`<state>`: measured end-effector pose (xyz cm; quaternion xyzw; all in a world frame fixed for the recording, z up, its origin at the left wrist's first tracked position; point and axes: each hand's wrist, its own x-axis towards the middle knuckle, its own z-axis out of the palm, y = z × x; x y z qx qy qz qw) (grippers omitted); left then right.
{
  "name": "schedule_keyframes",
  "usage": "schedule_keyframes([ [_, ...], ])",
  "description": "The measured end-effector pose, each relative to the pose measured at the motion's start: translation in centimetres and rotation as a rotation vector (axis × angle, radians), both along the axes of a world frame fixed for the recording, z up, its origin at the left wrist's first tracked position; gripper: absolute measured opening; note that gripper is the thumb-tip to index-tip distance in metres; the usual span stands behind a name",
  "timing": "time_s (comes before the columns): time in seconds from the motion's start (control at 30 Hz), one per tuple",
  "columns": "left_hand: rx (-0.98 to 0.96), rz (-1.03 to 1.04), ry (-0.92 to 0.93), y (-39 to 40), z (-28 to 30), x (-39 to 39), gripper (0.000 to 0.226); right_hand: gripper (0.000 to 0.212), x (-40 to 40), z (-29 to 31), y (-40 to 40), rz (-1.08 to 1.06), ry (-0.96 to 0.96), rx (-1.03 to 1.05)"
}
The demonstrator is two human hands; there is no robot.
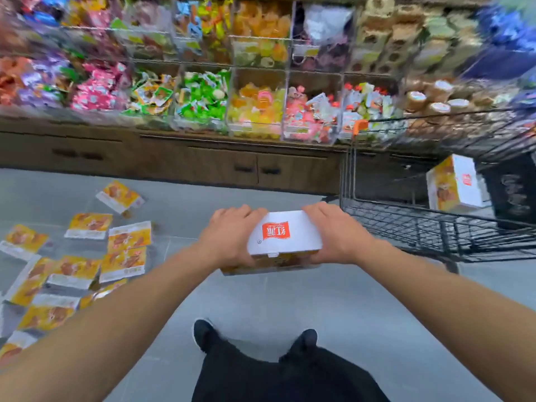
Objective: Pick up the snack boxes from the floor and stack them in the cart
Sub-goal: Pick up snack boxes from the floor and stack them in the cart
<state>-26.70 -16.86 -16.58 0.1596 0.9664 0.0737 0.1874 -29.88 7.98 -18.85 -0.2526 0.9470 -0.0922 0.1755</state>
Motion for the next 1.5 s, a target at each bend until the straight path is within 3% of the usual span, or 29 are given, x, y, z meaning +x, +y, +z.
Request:
schedule_keyframes([
  [0.33, -0.017, -0.252, 0.113, 20.7, 2.5, -10.2, 0.109, 0.101, -1.9, 3.0, 20.0, -0.358, 0.104, -0.032],
  [0.63, 0.05, -0.451, 0.172, 34.3, 0.2, -23.6, 0.098, 0.103, -9.0, 2.8, 31.4, -0.622, 0.128, 0.009],
  [1.0, 0.05, -0.556, 0.012, 44.2, -3.1, -33.5, 0.097, 0.101, -16.1, -0.6, 39.2, -0.685, 0.124, 0.134],
  [1.3, -0.02, -0.654, 0.026, 52.5, -7.6, -39.6, 0.086, 0.086, -22.6, -5.9, 46.9, -0.613, -0.114, 0.033],
  [1.4, -0.027, -0.507, 0.002, 55.4, -10.3, -40.4, 0.09, 0.085, -23.3, -8.9, 49.2, -0.775, -0.148, -0.11],
  [1.5, 0.219, -0.051, -0.107, 58.6, -12.8, -40.8, 0.086, 0.082, -24.3, -12.8, 51.0, -0.977, -0.223, -0.209],
])
